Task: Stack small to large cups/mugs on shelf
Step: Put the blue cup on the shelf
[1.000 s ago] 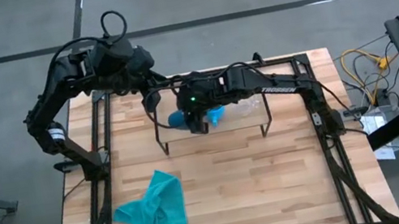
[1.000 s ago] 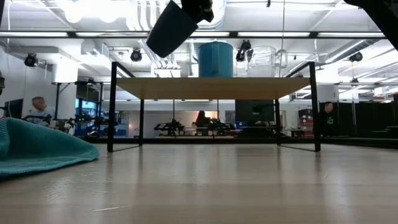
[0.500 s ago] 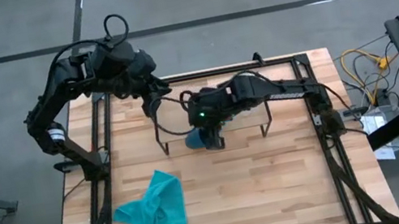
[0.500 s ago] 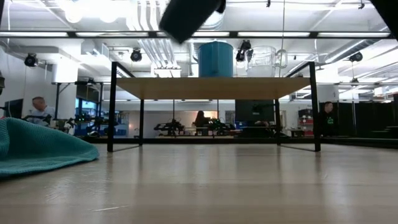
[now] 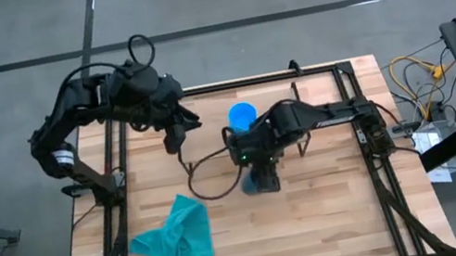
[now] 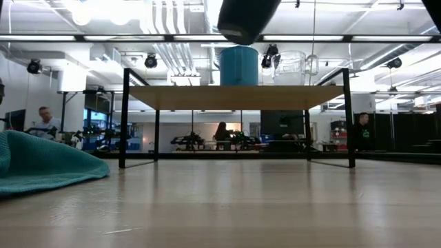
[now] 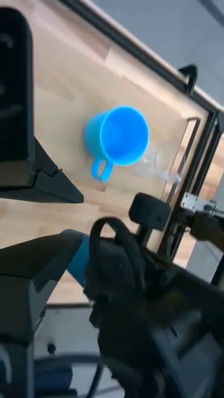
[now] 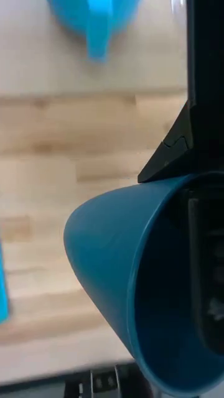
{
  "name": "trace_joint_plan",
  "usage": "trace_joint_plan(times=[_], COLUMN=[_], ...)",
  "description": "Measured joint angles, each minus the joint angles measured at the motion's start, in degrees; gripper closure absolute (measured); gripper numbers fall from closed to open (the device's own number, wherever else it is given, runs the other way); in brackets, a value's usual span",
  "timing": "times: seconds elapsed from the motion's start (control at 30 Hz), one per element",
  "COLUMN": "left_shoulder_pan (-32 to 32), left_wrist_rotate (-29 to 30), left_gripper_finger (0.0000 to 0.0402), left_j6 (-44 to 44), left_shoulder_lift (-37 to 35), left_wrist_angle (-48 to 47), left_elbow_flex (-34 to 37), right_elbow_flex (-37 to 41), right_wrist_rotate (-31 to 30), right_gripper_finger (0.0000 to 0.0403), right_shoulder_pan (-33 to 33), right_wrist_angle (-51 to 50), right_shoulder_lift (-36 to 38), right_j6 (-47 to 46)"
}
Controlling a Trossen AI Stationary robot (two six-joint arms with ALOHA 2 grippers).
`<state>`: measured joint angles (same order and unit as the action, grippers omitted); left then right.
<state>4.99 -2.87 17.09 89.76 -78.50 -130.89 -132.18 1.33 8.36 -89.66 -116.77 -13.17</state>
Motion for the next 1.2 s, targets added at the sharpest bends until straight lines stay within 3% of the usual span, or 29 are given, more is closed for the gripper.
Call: trace_joint_plan(times=[0.17, 0.47, 0.63, 0.97, 1.2], left_shoulder_pan=[-3.70, -7.78, -8.22, -8.87, -8.96], left_wrist_rotate=[0.02, 0.04, 0.03, 0.15, 0.13], left_gripper_finger=[0.0326, 0.0327, 0.0327, 0.0327, 0.0327], left_j6=[2.18, 2.25, 2.13, 0.56, 0.56], left_shoulder_lift=[0.00, 0.00, 0.00, 0.00, 0.00], left_wrist_angle=[-0.03, -0.05, -0.05, -0.04, -0.04], left_elbow_flex=[0.01, 0.02, 0.02, 0.02, 0.02], right_elbow_flex=[5.86, 18.43, 22.78, 30.23, 35.32], right_wrist_rotate=[0.34, 0.28, 0.59, 0.14, 3.13], right_gripper_finger=[0.0394, 0.0394, 0.0394, 0.0394, 0.0394], right_shoulder_pan=[1.27, 5.97, 7.67, 7.47, 7.50], right_wrist_angle=[-0.26, 2.91, 11.31, 14.39, 19.74], right_shoulder_lift=[0.15, 0.07, 0.17, 0.37, 0.36], right_j6=[-6.32, -8.71, -10.85, -14.15, -15.85])
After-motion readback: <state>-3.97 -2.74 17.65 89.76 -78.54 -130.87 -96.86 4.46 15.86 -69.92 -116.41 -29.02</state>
